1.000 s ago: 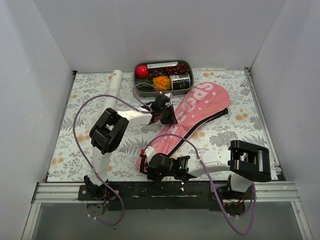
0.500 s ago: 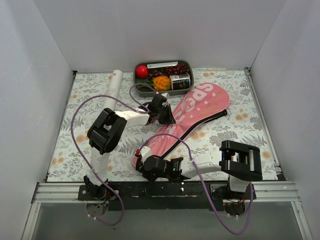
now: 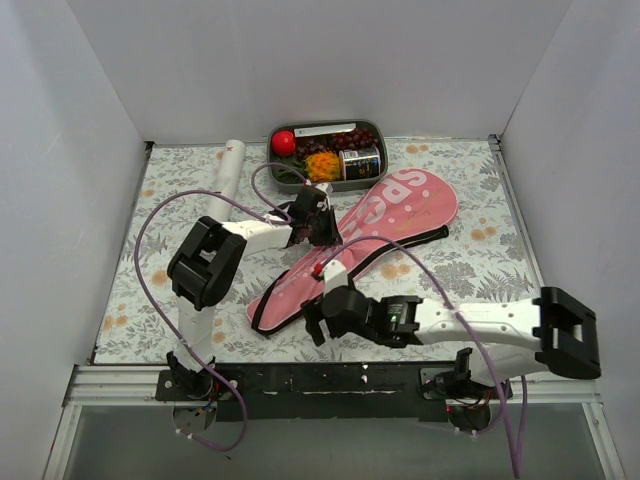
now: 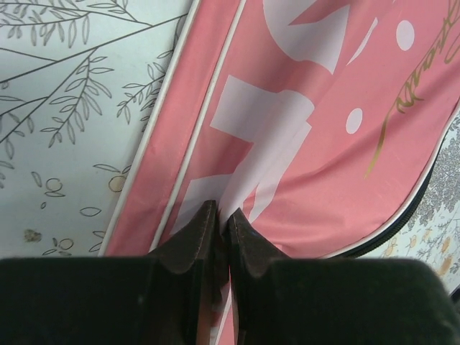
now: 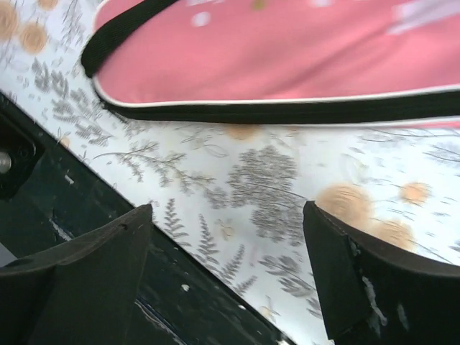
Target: Pack up the badminton gear
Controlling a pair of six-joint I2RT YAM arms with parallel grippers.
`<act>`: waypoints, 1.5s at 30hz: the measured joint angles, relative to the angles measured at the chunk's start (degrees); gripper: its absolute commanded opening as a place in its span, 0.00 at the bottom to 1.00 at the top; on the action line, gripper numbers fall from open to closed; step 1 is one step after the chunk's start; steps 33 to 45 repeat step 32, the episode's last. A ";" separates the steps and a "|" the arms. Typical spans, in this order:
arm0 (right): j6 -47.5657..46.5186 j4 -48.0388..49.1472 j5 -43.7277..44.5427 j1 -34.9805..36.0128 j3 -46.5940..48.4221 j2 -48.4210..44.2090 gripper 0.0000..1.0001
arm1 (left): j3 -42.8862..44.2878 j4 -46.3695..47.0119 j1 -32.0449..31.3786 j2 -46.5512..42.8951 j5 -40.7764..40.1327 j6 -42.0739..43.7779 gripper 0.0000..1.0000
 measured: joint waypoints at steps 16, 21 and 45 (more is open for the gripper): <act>-1.31 -27.63 12.68 -14.16 8.26 -13.94 0.98 | -0.52 -8.11 2.75 -16.98 2.56 9.90 0.98; -3.28 -28.79 15.80 -16.17 10.69 -14.14 0.98 | -0.26 -9.11 2.67 -29.20 3.50 11.74 0.98; -14.38 -27.93 17.79 -25.22 17.73 -19.12 0.98 | -3.89 -14.80 2.67 -46.60 -2.36 12.90 0.98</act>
